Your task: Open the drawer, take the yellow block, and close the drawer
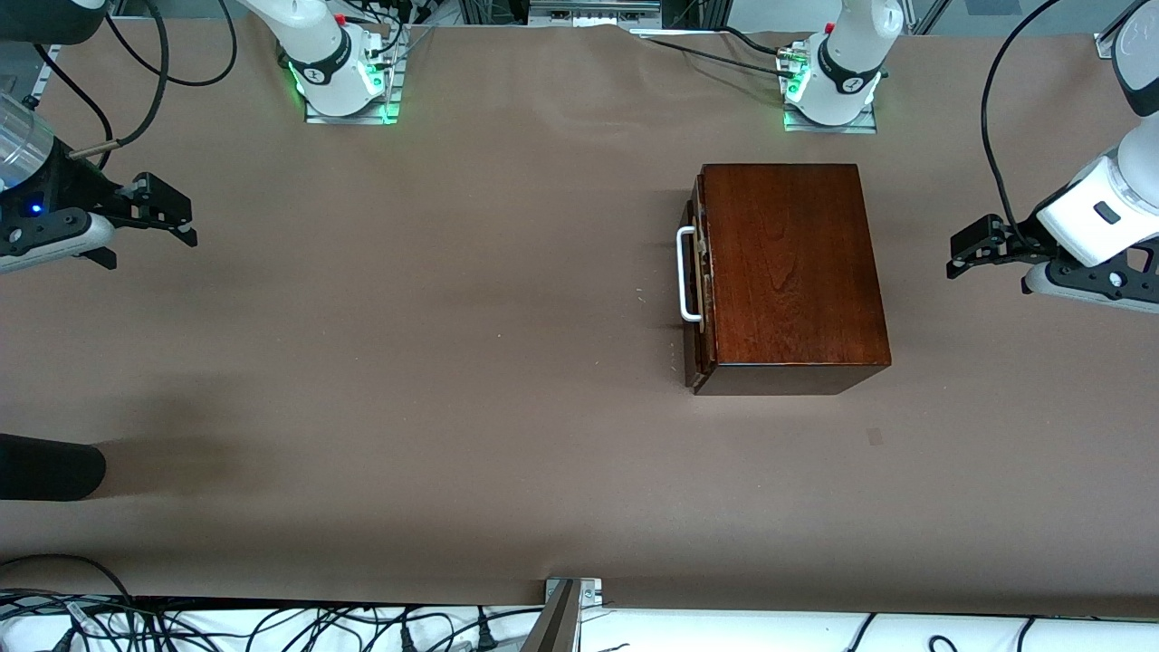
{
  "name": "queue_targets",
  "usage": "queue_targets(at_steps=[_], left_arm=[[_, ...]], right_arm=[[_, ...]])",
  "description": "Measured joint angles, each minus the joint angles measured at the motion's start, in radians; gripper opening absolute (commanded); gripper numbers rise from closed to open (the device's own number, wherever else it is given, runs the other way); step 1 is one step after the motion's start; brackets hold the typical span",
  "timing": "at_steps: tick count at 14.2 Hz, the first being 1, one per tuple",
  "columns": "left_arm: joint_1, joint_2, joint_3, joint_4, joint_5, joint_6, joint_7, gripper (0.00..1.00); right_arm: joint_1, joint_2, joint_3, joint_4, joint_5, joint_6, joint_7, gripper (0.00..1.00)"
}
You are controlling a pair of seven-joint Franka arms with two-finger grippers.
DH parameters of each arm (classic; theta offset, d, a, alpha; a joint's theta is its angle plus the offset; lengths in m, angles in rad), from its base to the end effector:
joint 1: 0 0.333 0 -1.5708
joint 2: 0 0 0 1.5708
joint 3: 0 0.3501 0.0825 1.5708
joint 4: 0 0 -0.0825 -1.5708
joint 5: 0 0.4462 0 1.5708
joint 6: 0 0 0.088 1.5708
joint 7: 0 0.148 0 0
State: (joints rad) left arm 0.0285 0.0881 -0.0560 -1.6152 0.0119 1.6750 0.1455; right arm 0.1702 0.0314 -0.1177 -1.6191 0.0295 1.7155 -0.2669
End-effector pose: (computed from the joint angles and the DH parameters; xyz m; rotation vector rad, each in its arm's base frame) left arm 0.6498 -0.0150 0.5470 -3.1242 0.2729 0.0447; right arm 0.6410 0.0386 0.5853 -3.0823 -0.4915 -0.1055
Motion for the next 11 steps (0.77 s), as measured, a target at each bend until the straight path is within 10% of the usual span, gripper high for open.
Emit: queue_targets(at_steps=[11], left_arm=[[-0.001,0.001,-0.012,0.005,0.000,-0.005,0.000,1.00]], right_arm=[[0.000,0.000,0.000,0.000,0.000,0.000,0.000,1.00]])
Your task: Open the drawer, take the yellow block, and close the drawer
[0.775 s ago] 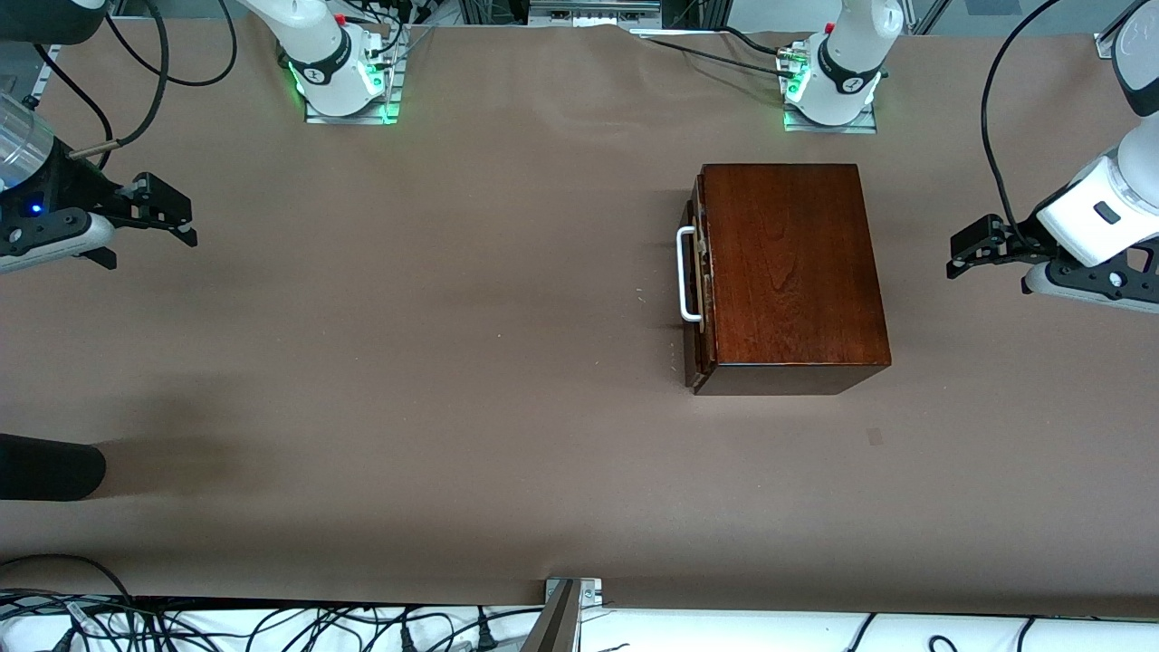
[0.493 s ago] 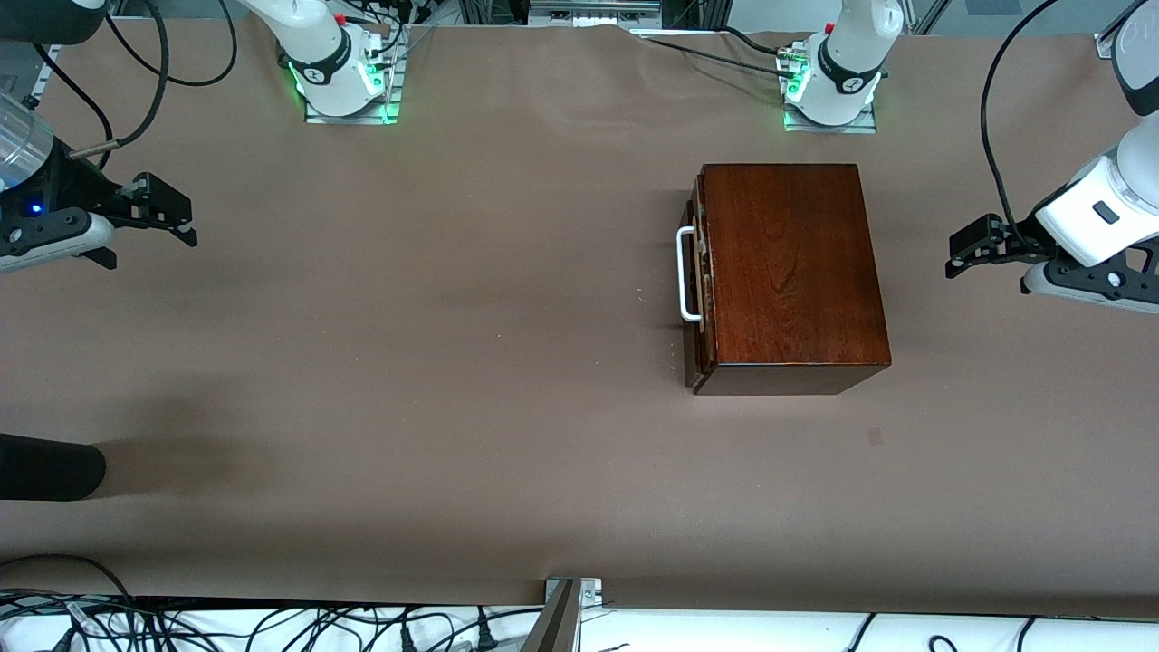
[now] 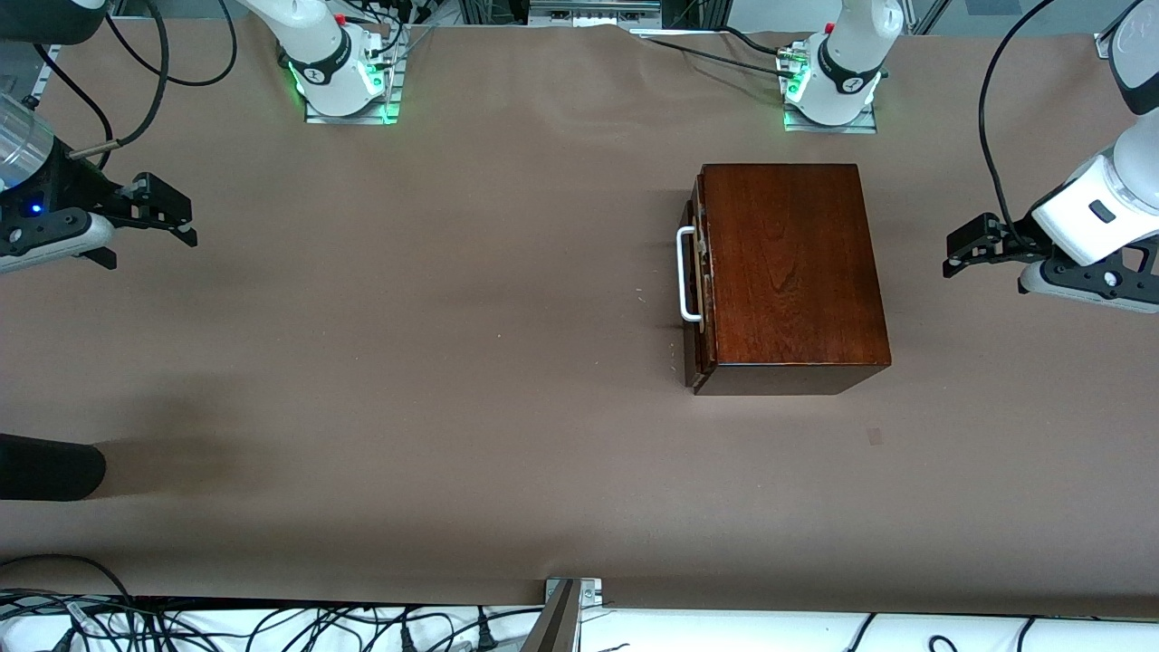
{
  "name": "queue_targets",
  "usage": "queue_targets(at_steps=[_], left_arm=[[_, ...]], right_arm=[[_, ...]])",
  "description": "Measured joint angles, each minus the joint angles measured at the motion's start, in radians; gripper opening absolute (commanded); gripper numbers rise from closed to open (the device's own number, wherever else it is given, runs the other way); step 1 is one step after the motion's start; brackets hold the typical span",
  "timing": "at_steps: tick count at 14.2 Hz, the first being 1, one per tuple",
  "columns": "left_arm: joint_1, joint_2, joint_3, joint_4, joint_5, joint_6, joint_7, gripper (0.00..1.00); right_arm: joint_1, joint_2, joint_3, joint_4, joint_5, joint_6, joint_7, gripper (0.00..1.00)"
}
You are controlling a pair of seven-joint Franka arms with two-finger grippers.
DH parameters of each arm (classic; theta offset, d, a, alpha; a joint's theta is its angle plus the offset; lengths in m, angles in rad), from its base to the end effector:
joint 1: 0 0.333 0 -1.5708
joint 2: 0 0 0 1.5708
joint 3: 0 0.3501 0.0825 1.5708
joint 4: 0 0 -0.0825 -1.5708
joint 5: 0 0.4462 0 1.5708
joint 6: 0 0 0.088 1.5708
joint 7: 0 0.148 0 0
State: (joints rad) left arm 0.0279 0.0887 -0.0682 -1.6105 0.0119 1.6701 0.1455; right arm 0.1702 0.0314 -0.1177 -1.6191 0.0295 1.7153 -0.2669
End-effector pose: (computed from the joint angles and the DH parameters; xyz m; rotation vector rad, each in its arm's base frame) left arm 0.6495 -0.0231 0.5487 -3.1233 0.2928 0.0457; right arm 0.6410 0.0386 0.5852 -3.0823 -0.4915 -0.1052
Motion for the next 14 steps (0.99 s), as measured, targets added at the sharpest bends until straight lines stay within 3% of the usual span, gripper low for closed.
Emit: queue_targets(at_steps=[8,14], left_arm=[[-0.002,0.000,-0.064,0.027,0.000,-0.048,-0.064,1.00],[-0.019,0.004,-0.241,0.086,0.000,-0.143,-0.376,1.00]], right_arm=[[0.000,0.000,0.000,0.000,0.000,0.000,0.000,1.00],[0.000,0.000,0.000,0.000,0.000,0.000,0.000,1.00]])
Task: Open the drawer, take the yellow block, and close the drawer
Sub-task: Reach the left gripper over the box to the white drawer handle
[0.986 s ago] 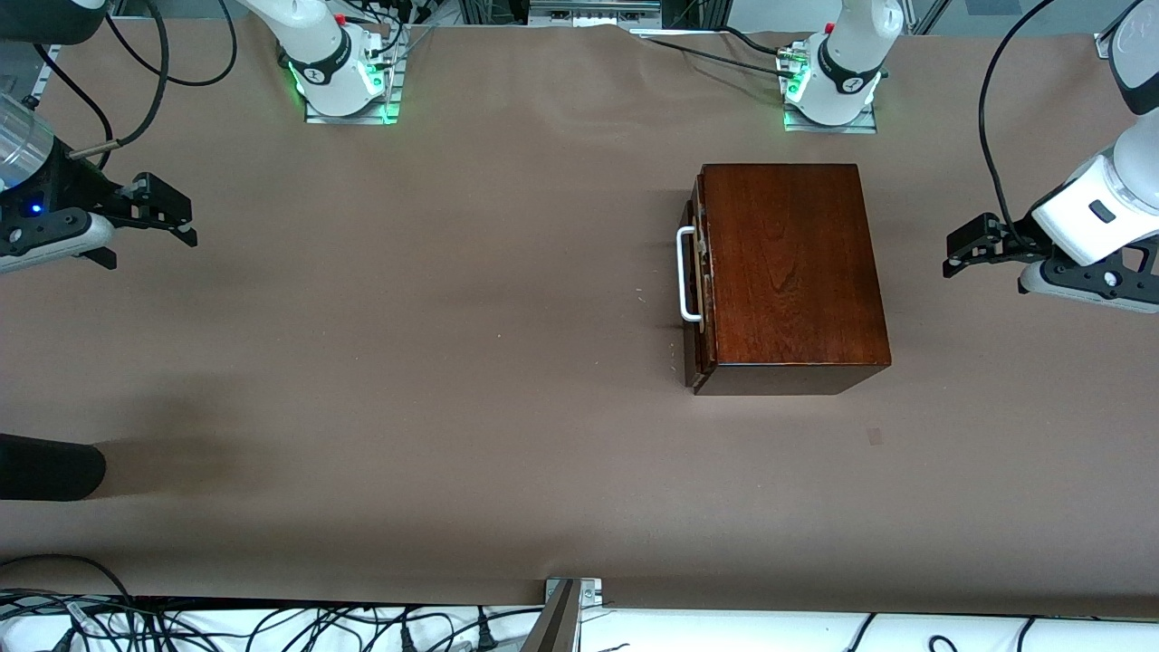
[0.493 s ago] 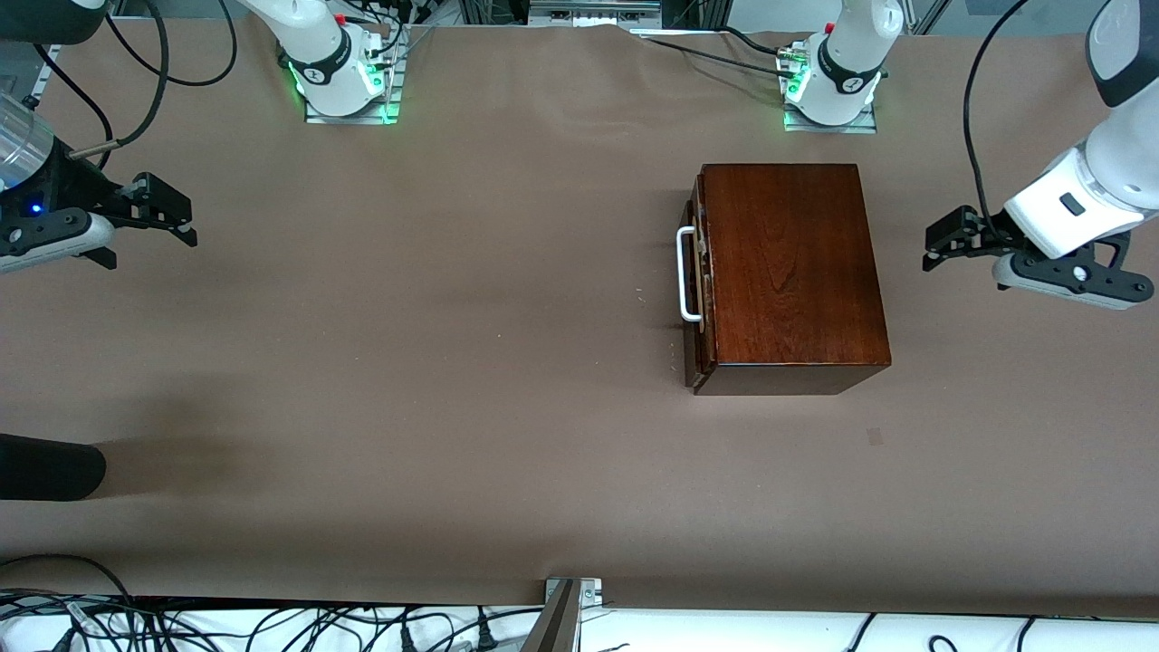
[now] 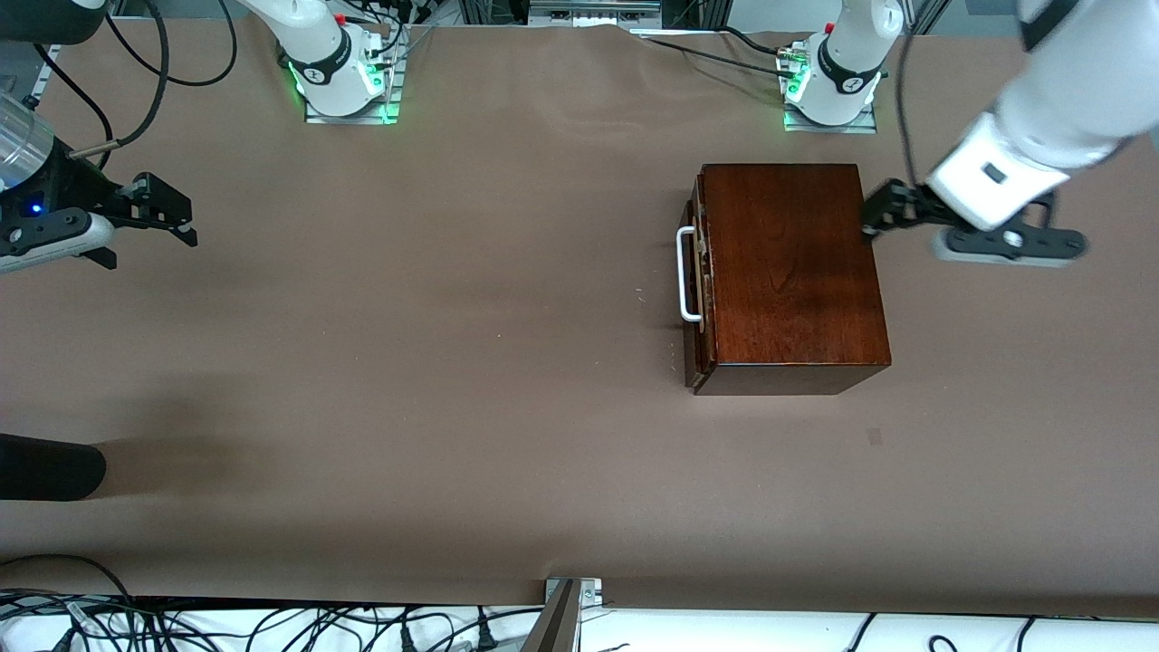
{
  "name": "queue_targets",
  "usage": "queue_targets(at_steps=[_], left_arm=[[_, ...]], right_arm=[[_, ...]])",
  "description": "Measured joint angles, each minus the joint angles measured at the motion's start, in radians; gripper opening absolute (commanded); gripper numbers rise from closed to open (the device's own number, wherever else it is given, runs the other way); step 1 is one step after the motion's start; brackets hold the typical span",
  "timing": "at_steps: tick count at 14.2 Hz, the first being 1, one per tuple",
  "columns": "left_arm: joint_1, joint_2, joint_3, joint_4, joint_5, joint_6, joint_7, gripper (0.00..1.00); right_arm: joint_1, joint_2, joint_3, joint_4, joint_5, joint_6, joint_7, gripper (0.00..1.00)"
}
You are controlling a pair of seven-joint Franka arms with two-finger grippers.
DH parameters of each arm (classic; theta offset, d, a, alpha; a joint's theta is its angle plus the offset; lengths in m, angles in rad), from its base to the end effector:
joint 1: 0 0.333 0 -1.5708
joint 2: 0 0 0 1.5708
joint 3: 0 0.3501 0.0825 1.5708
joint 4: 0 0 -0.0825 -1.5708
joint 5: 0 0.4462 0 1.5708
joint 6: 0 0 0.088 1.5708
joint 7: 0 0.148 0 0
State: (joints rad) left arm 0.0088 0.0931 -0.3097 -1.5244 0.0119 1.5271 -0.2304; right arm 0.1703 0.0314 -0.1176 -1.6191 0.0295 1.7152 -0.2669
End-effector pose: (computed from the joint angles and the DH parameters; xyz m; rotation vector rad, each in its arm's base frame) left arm 0.6117 -0.1797 0.5828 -3.1300 0.1103 0.1368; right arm 0.6410 0.0387 0.5852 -3.0823 -0.4918 -0.1051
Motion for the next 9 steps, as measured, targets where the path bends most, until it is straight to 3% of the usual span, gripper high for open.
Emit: queue_targets(at_steps=[2,6,9], left_arm=[[-0.042,0.030,-0.036,0.000,0.000,0.000,-0.019,1.00],[-0.162,0.138,-0.043,0.005,0.004,0.077,-0.179,1.00],[-0.260,0.244,-0.044,0.006,0.101,0.147,-0.236,1.00]], right_arm=[[0.000,0.000,0.000,0.000,0.000,0.000,0.000,1.00],[0.000,0.000,0.000,0.000,0.000,0.000,0.000,1.00],[0.000,0.000,0.000,0.000,0.000,0.000,0.000,1.00]])
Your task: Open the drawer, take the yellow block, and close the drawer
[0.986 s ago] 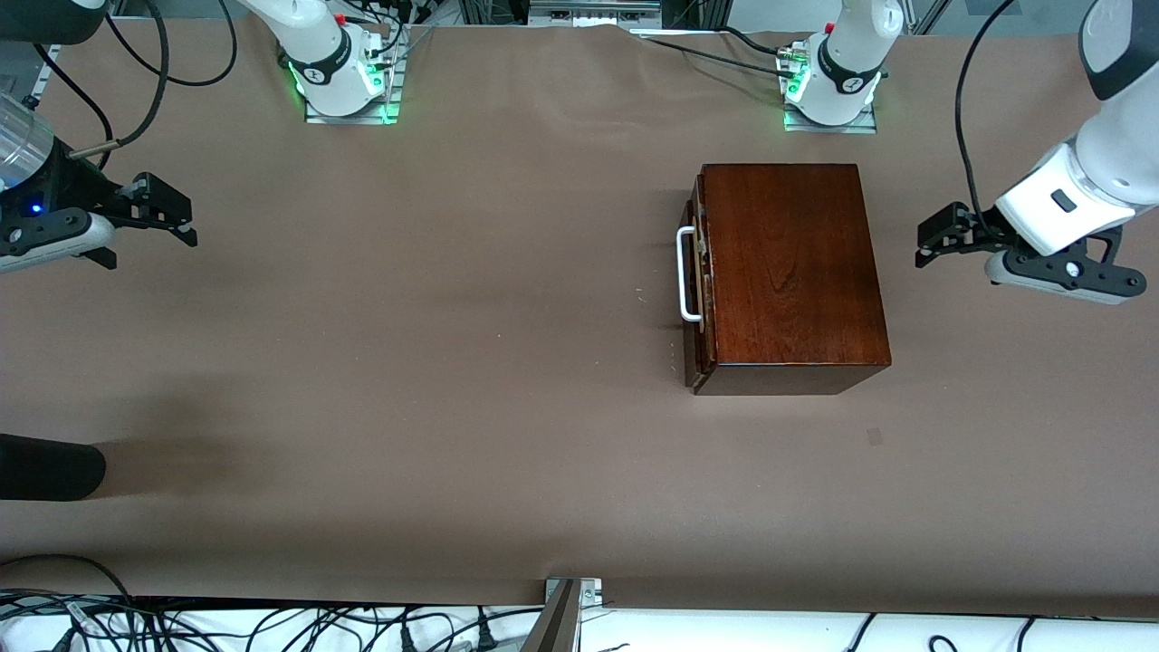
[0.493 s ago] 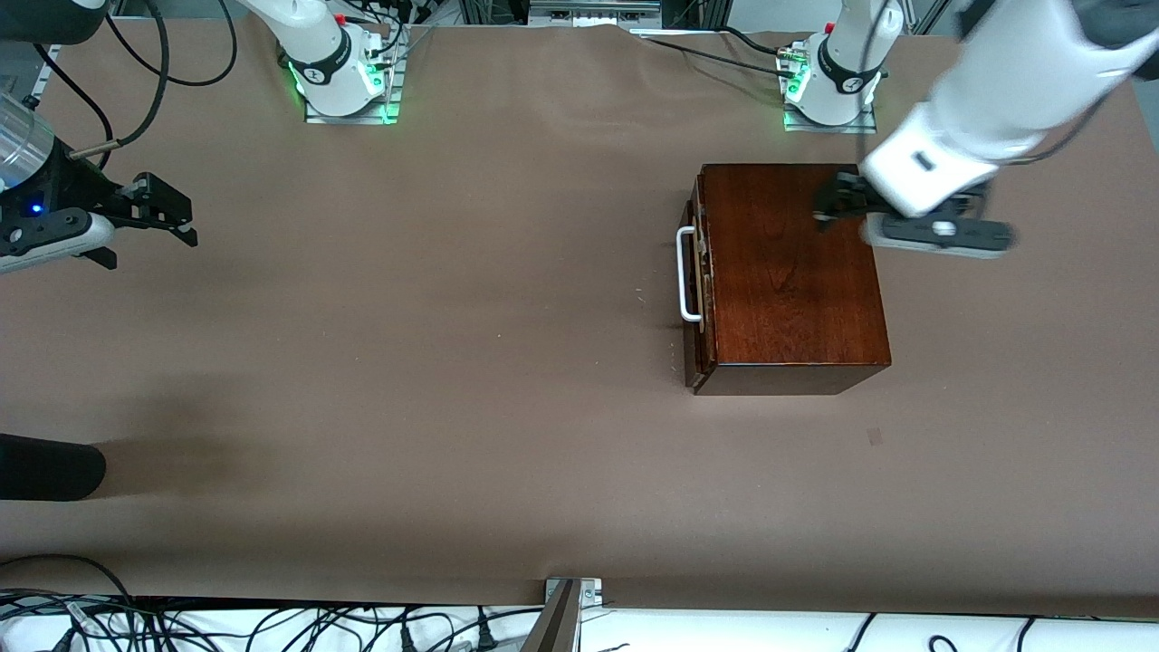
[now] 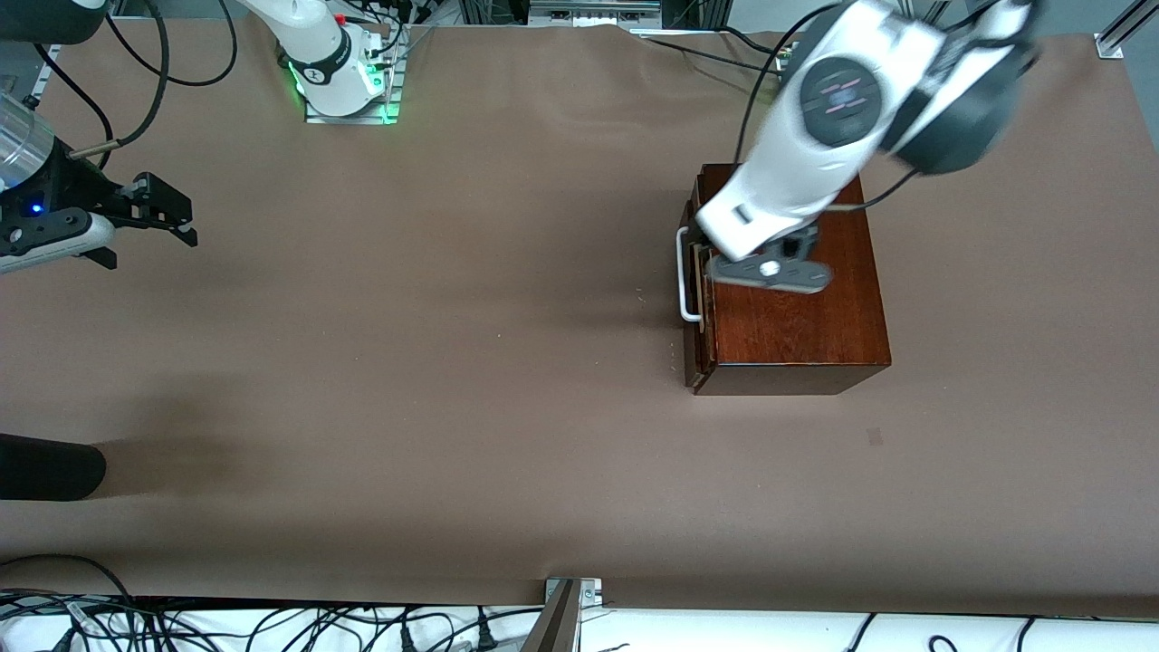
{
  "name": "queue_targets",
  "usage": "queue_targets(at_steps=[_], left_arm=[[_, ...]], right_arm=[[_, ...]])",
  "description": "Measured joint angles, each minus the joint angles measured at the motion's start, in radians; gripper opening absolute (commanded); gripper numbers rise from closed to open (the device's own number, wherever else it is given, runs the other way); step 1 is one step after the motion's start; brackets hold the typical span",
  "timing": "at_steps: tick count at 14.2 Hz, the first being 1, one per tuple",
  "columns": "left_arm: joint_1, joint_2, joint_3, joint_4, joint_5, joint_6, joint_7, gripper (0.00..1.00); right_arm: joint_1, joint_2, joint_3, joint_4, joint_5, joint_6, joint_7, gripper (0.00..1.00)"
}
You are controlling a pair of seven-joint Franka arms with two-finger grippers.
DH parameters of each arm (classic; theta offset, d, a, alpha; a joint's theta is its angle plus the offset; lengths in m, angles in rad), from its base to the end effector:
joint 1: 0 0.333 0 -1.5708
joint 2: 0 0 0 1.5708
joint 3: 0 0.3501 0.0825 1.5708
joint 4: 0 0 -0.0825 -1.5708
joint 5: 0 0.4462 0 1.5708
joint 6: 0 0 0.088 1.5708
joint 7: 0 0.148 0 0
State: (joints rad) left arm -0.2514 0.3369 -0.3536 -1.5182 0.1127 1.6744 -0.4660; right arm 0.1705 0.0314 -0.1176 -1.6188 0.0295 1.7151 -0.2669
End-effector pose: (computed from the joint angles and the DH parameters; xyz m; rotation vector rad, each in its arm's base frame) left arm 0.6012 -0.3659 0.4408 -3.0484 0.2299 0.2141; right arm 0.6410 0.0389 0.5854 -3.0822 -0.4922 -0.1054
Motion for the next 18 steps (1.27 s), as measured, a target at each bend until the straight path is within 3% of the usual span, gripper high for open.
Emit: queue_targets(at_steps=[5,9,12,18], left_arm=[[-0.144,0.145,0.001,-0.004,0.118,0.101,-0.216,1.00],[-0.153,0.157,0.001,-0.082,0.188,0.124,-0.325,1.00],[-0.154,0.159,0.001,-0.161,0.190,0.229,-0.381,1.00],[-0.163,0.180,0.001,-0.200,0.191,0.297,-0.400,1.00]], right_arm=[[0.000,0.000,0.000,0.000,0.000,0.000,0.000,1.00],[0.000,0.000,0.000,0.000,0.000,0.000,0.000,1.00],[0.000,0.000,-0.001,0.000,0.000,0.000,0.000,1.00],[0.000,0.000,-0.001,0.000,0.000,0.000,0.000,1.00]])
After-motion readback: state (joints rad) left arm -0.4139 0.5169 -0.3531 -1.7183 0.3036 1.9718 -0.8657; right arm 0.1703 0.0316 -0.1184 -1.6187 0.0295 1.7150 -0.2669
